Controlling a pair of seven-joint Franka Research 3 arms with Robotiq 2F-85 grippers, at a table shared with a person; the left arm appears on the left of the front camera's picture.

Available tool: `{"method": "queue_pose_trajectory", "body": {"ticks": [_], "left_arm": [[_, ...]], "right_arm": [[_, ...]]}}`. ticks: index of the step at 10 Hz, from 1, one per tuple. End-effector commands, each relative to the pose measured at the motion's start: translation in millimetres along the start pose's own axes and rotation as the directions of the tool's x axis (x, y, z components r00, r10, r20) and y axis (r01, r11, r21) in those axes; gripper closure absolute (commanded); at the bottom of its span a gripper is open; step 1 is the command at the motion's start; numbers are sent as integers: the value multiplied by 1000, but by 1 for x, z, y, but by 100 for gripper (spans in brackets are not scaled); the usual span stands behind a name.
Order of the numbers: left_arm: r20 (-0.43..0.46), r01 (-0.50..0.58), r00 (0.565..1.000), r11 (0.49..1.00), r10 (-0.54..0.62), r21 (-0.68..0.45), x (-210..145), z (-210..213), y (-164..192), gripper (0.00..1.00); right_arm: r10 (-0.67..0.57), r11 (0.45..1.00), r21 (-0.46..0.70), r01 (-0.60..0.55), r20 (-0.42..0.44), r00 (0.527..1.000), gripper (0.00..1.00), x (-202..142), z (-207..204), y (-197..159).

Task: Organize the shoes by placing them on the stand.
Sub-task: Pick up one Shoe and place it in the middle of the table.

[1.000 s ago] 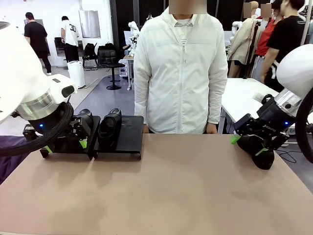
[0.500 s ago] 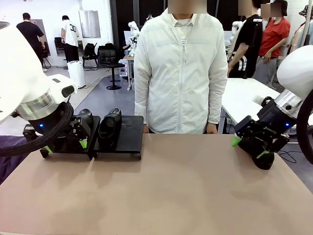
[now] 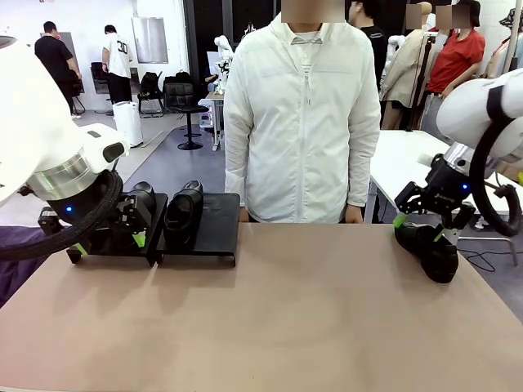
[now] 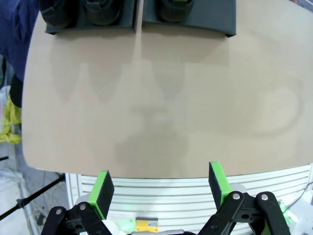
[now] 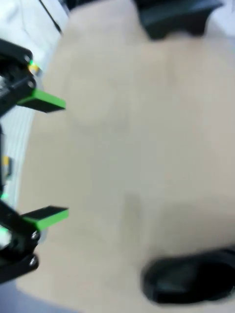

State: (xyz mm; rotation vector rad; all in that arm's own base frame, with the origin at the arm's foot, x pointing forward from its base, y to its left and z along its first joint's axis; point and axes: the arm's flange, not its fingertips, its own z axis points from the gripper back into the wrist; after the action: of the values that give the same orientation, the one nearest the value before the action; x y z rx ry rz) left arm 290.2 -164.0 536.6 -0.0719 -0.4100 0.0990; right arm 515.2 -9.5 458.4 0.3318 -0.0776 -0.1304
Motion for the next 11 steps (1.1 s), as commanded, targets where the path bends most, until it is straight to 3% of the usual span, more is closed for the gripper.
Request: {"method": "queue_pose_trajectory", "body": {"ticks": [1,4,7,11], "left_arm": [[-4,11,1000,1000,-11,1,0,0,2,0],[-4,11,1000,1000,-11,1,0,0,2,0],[-4,11,1000,1000,-11,1,0,0,2,0],[-4,11,1000,1000,-11,1,0,0,2,0]], "right_arm": [[64,995,-77,-64,1,998,0,41,6,-7],[96,990,-103,-94,21,995,0,90,-15,-25],[-39,987,-158,40,11,999,0,127,-44,-50],[-127,972,-202,116,-44,991,0,144,-80,-72]]}}
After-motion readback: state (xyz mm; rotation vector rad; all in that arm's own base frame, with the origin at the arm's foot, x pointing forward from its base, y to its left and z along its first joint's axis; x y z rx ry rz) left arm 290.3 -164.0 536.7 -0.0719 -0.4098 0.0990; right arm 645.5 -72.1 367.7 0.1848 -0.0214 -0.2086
